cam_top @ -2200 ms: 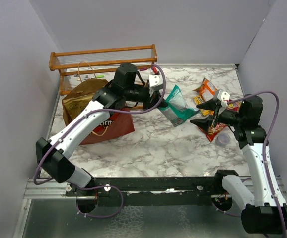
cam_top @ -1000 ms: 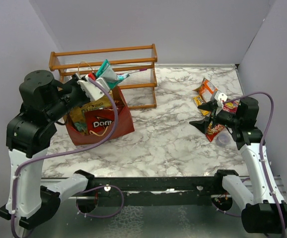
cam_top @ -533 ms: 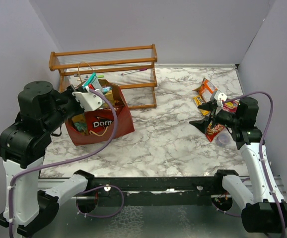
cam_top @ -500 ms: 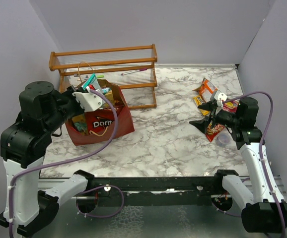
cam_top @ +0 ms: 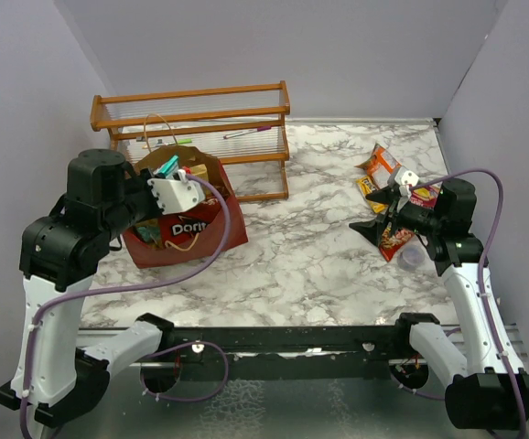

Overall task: Place the snacks into the paper bag
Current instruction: Place the snack in the paper bag.

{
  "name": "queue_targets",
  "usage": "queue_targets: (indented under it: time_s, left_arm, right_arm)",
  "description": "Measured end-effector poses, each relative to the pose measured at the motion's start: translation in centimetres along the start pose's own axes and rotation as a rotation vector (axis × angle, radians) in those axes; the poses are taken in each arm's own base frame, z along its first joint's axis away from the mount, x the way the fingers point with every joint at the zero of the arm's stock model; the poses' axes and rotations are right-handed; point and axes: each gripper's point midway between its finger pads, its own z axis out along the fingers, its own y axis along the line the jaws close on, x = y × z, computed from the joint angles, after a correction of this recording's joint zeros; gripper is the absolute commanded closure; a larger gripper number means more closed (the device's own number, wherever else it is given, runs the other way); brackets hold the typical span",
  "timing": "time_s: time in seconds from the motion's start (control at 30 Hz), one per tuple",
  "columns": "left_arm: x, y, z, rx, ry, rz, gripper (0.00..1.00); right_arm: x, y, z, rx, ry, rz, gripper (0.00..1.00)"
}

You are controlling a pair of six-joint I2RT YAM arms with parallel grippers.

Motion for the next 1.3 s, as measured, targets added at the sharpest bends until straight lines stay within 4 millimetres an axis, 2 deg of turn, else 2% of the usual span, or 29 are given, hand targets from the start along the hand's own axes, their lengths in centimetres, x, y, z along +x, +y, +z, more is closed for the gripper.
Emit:
queue_targets:
  time_s: [0.1, 0.53, 0.87, 1.03, 1.3]
  left_arm:
    - [0.3, -0.7, 0.1, 0.027, 0.008, 0.028, 1.0]
    - [2.9, -4.7, 4.2, 0.198, 0.133, 0.167, 1.0]
    - [4.8, -6.2, 6.8, 0.258, 0.228, 0.24, 0.99]
    - [5.2, -6.9, 7.4, 0.281, 0.241, 0.243, 0.94]
    - [5.9, -8.0, 8.0, 0.318, 0.261, 0.244, 0.75]
  right_arm:
    - [0.0, 0.0, 0.0, 0.001, 0.0, 0.0, 0.13]
    - [0.3, -0.1, 0.0, 0.004, 0.005, 0.004, 0.12]
    - [0.4, -0.2, 0.1, 0.007, 0.009, 0.007, 0.12]
    - [0.6, -0.3, 0.2, 0.008, 0.015, 0.012, 0.12]
    - [0.7, -0.4, 0.1, 0.016, 0.019, 0.013, 0.12]
